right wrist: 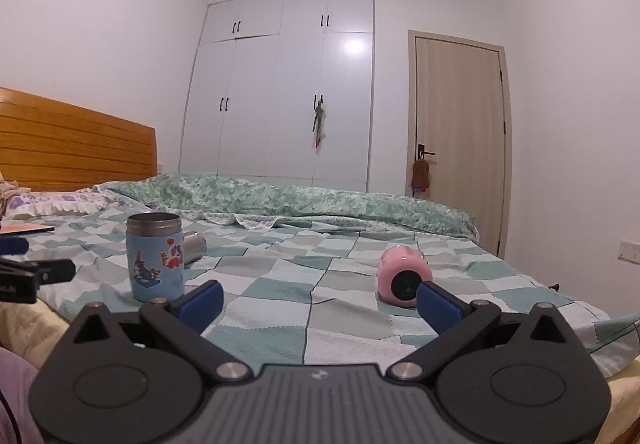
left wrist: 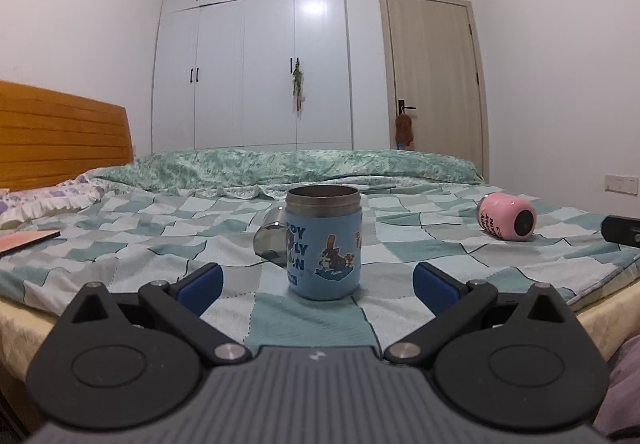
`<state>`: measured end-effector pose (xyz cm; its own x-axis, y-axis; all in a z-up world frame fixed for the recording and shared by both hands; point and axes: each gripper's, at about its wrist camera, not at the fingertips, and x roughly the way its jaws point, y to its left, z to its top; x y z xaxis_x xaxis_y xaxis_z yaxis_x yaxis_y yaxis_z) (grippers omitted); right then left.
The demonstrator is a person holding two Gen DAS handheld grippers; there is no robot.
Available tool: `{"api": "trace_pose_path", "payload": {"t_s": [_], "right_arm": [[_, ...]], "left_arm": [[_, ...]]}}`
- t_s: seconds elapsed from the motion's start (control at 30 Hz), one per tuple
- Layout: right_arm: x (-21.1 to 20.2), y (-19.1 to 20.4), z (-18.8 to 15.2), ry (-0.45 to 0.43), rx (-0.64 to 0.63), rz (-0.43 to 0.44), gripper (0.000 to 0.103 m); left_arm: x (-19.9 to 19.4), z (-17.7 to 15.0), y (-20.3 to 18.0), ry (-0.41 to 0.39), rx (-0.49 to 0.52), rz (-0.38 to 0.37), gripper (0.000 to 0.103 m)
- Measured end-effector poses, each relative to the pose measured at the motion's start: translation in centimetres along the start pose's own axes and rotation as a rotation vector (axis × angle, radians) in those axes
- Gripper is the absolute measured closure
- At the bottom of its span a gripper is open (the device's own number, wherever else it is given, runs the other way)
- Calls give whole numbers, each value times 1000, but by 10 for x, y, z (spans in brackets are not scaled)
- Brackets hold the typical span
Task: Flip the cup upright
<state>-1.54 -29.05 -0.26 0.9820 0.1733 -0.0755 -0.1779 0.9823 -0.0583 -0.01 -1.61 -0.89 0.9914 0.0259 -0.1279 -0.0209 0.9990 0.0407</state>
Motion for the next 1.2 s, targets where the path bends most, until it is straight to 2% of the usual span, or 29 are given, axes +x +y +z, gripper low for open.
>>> {"api": "trace_pose_path", "payload": {"t_s": [1.2], "right_arm": [[-4,-1,-2,-22,16,-12,0]], "left_arm": [[-4,-2,-3,-18,12,-4,0]]}}
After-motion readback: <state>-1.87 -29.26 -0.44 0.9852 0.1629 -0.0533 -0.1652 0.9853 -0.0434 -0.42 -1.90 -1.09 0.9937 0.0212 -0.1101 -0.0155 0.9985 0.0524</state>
